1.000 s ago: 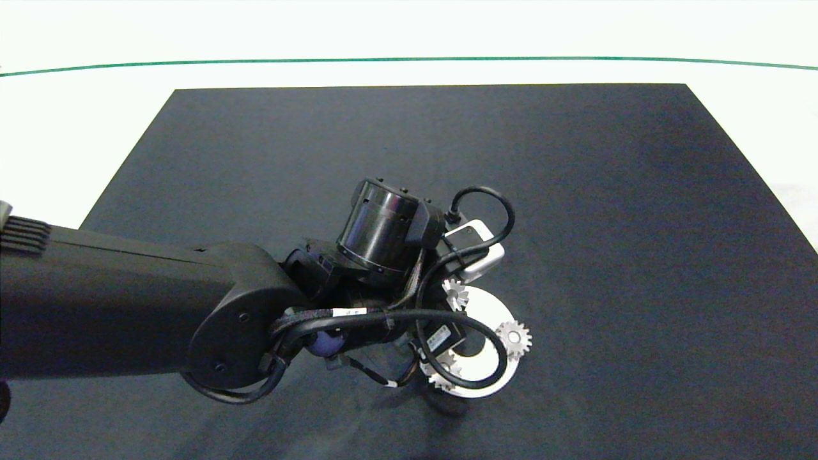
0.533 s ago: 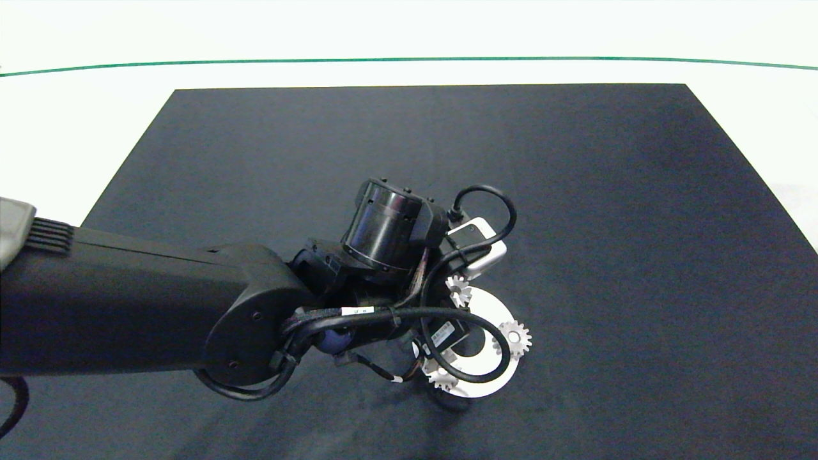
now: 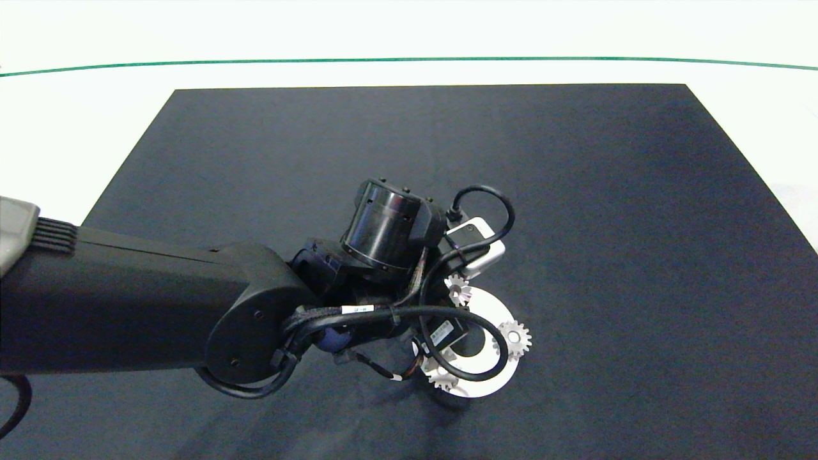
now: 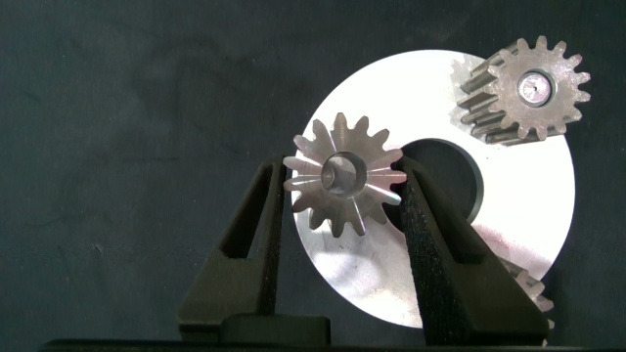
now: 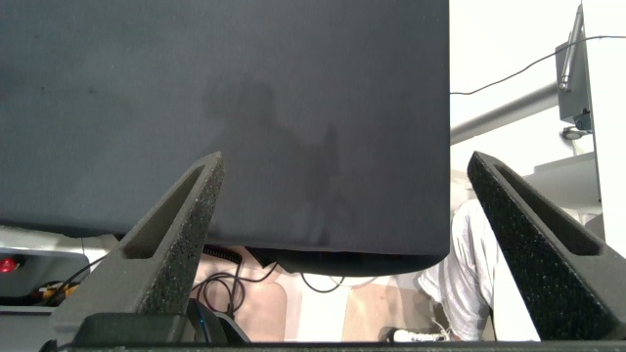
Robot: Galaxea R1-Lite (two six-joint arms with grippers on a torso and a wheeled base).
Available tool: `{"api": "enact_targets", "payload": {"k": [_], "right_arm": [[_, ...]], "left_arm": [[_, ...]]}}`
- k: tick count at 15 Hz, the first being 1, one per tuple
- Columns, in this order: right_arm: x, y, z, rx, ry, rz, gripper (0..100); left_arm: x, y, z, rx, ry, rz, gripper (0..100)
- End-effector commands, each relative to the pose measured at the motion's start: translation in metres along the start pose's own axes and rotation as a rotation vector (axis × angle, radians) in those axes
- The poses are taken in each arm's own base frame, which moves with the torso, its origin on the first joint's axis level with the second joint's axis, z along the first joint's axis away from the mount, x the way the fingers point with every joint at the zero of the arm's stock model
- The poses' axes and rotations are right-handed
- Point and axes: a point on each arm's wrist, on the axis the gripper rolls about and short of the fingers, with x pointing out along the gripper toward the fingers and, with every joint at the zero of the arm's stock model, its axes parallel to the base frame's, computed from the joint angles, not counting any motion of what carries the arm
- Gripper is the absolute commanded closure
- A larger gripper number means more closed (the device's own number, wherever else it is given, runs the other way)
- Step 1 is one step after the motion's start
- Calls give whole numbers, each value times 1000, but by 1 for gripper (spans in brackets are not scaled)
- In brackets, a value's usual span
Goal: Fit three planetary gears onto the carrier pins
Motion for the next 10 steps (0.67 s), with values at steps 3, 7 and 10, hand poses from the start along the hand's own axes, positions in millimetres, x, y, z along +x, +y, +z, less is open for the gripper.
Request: {"api": "enact_targets", "payload": {"k": [3, 7, 10], "right_arm": [[0, 0, -1, -3, 2, -2, 0], [-1, 0, 0, -2, 0, -2, 0], [-1, -1, 0, -1, -1, -3, 0]], "left_arm": [[1, 3, -1, -1, 2, 10, 96], [1, 3, -1, -2, 3, 9, 96], [1, 2, -2, -2, 11, 4, 96]]}}
